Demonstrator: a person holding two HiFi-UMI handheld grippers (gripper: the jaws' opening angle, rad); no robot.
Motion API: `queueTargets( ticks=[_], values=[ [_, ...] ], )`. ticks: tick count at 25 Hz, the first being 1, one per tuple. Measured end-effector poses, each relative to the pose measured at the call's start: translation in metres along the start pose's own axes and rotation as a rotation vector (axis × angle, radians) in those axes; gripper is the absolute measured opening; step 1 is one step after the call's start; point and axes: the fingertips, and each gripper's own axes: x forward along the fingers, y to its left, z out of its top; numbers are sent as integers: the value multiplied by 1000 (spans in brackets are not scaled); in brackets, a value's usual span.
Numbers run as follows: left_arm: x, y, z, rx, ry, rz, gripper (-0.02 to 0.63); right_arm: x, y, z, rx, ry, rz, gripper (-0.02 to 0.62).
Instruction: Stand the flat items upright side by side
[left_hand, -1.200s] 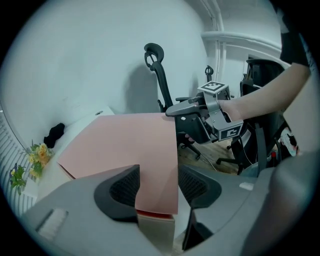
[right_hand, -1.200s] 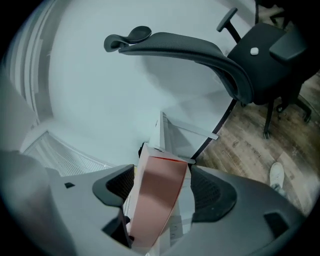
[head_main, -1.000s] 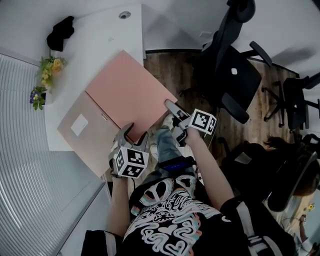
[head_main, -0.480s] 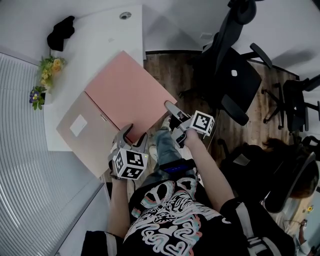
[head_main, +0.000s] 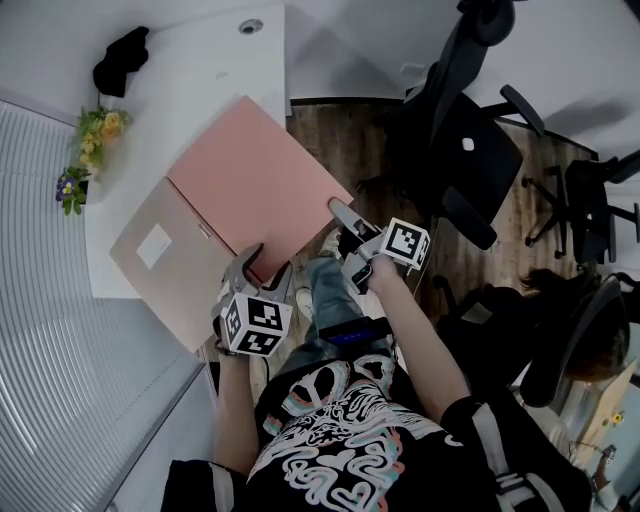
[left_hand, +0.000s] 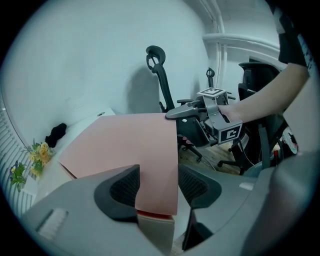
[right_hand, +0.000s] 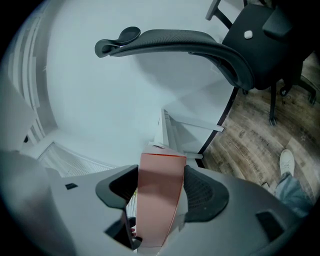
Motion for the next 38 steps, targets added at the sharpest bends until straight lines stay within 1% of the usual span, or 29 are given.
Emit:
queueTargets(
  ticks=[8,15,19,28,32,38],
  values=[
    [-5,2,2,-24,-34,-29,238,-2,24,2,-48,-3,-3,279],
    [-8,3,7,-48,-64,-47,238,-5,57,8,-171,-8,16,275],
    [-10,3,11,-65,-82,-54,237,-9,72,11,-254,2,-1,273],
    [-13,4,11,-73,-78,-66,238,-14,96,7,-370,-1,-32,272],
    [-14,4,12,-84,-84,-64,239,-16,106,5,-443,-11,-56,270],
    [-15,5,11,-98,-85,-66,238,-16,122,0,-539,-17,-71,270]
  ],
)
